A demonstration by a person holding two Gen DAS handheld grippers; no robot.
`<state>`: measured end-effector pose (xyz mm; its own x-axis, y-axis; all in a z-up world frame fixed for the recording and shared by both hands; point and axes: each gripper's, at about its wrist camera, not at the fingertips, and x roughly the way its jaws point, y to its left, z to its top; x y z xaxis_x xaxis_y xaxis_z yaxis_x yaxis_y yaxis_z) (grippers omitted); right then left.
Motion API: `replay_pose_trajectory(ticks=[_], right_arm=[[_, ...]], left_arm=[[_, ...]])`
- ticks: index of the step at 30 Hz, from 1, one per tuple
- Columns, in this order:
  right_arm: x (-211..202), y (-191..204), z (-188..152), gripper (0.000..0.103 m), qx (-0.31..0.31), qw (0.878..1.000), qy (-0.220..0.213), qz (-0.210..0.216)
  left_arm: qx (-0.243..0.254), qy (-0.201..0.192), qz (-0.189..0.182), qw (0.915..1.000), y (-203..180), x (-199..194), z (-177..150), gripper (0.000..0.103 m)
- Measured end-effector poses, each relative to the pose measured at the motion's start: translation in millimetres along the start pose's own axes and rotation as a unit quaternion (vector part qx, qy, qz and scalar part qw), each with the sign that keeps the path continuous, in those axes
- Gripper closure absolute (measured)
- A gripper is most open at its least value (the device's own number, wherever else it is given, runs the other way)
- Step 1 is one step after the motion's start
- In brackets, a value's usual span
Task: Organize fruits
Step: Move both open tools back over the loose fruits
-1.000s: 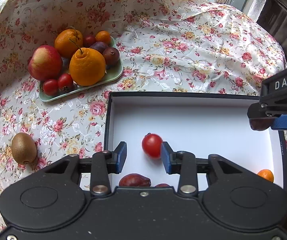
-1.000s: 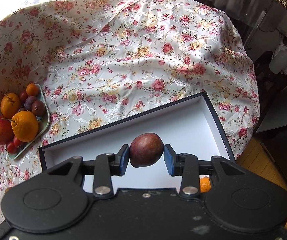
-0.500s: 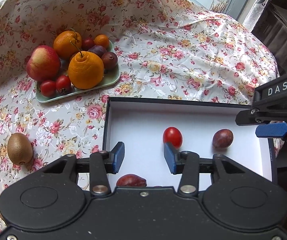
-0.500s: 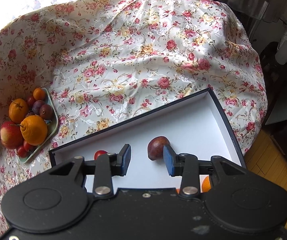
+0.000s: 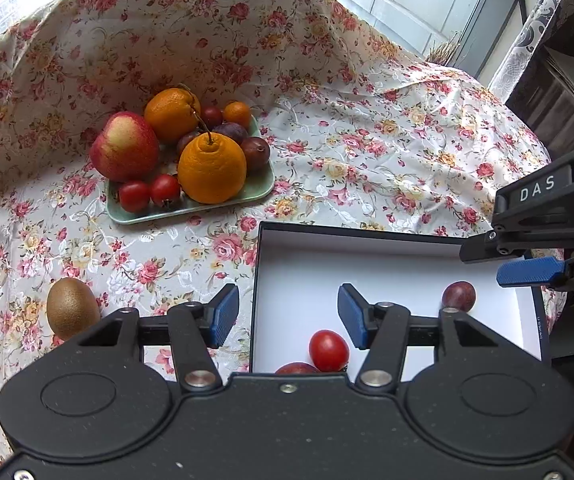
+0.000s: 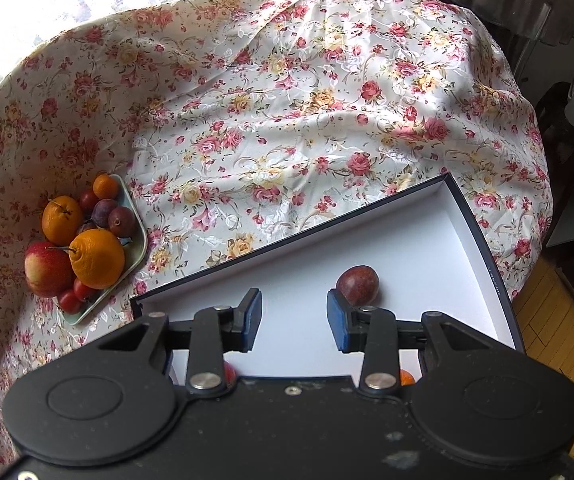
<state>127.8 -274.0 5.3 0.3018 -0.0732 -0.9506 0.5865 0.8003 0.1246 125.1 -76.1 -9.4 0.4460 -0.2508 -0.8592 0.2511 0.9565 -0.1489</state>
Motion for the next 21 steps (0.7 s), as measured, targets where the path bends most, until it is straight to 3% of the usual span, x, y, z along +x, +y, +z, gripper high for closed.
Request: replay_pose_trajectory(ticks=[15,21], right_arm=[[-0.8,50.3,-17.9,0.064,-0.034,0.999,0.012,0.033],[-4.1,84.1,-32.2,0.064,-0.073,0.996,0.012,0.058]], left_arm=[[-0.060,0.002,0.016,0.9981,68.3,-20.6,0.8,0.043],[-0.066,-0.006,0.052,0.9964,100.5,-34.5,-0.1,0.043]])
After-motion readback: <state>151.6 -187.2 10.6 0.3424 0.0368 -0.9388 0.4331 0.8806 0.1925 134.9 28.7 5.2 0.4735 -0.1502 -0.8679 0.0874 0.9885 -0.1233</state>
